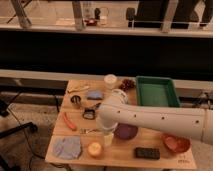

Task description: Place fork in plastic cup

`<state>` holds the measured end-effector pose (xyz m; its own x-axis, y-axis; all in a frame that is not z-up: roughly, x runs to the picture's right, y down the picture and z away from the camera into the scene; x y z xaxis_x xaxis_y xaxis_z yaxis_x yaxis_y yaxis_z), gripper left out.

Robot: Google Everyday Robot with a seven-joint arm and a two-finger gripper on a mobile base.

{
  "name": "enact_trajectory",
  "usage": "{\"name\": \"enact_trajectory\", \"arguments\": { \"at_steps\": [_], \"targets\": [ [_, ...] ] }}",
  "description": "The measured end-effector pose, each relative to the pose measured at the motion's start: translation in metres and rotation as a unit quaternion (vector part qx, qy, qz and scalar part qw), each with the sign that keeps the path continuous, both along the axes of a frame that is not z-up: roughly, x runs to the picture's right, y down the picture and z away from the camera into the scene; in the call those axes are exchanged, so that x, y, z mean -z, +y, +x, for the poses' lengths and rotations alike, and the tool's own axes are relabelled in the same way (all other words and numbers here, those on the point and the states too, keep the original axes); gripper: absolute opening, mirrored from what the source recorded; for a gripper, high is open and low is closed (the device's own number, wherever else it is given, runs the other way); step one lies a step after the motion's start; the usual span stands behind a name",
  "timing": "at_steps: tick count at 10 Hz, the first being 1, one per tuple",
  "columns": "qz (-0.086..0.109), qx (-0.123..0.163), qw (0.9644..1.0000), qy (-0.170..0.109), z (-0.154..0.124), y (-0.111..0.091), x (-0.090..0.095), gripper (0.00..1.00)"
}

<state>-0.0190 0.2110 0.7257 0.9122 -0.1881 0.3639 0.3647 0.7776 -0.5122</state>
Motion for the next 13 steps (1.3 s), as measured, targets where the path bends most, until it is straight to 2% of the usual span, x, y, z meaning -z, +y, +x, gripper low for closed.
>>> {"name": "enact_trajectory", "arguments": {
  "at_steps": [3, 5, 9, 13],
  "targets": [
    [0.003, -0.006, 1.0, -0.002, -0.009, -0.004, -0.023, 0.8],
    [0.008, -0.012, 0.9999, 0.0, -0.009, -0.011, -0.032, 0.8],
    [0.015, -0.017, 0.9997, 0.005, -0.014, -0.018, -0.043, 0.8],
    [0.01, -0.024, 0.9996, 0.003, -0.023, -0.01, -0.048, 0.8]
  ]
}}
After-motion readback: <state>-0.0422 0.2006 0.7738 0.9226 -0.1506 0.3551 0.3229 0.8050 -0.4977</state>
